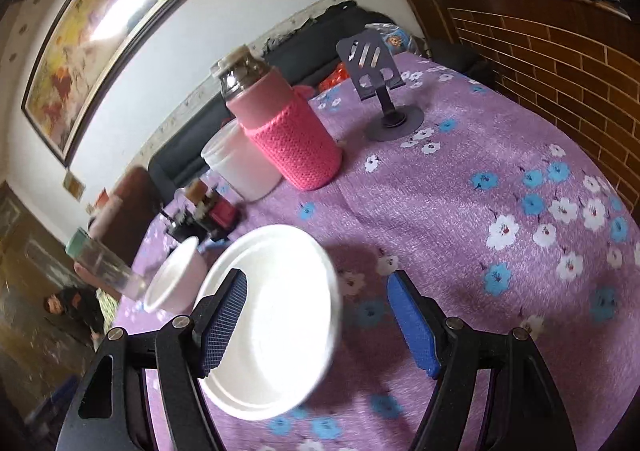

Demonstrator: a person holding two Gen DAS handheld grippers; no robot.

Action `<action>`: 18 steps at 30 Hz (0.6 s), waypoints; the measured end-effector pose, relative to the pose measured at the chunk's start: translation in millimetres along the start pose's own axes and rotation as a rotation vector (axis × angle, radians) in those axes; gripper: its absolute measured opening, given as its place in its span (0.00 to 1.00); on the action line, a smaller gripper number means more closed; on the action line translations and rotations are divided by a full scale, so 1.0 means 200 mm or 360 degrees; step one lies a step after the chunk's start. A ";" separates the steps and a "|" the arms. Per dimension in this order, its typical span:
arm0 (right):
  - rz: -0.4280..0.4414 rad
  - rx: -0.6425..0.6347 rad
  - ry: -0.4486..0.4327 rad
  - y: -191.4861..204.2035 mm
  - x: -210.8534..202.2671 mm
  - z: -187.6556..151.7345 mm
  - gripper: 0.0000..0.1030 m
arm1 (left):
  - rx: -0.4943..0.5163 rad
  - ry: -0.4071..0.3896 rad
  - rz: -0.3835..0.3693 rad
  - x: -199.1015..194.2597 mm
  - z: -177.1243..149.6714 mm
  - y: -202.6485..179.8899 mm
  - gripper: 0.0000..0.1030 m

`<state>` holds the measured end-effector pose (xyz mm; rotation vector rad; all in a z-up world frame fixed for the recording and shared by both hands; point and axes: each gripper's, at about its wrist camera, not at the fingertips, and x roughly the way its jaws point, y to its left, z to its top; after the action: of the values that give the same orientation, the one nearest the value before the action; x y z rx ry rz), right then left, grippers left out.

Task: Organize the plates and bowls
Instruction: 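Grasp the rim of the white paper bowl with both grippers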

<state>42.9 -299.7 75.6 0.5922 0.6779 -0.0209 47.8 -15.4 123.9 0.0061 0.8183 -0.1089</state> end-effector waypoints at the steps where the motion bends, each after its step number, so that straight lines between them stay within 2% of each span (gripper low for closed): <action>1: -0.0001 0.0001 -0.0005 -0.01 0.00 0.01 0.75 | -0.0009 0.0018 -0.0010 0.04 0.01 -0.01 0.96; 6: 0.0037 0.0032 0.0049 -0.04 0.06 0.01 0.75 | -0.0110 0.0161 -0.0152 0.25 0.06 -0.04 0.96; 14: 0.0027 -0.0007 0.0157 -0.03 0.15 -0.03 0.71 | -0.0066 0.0303 -0.0231 0.47 0.07 -0.23 0.88; 18: 0.0018 -0.0026 0.0193 -0.02 0.18 -0.05 0.65 | -0.0068 0.0383 -0.0259 0.56 0.07 -0.30 0.71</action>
<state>64.4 -292.1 45.0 0.5849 0.7918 0.0310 128.1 -86.9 54.0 -0.0891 1.0610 -0.2479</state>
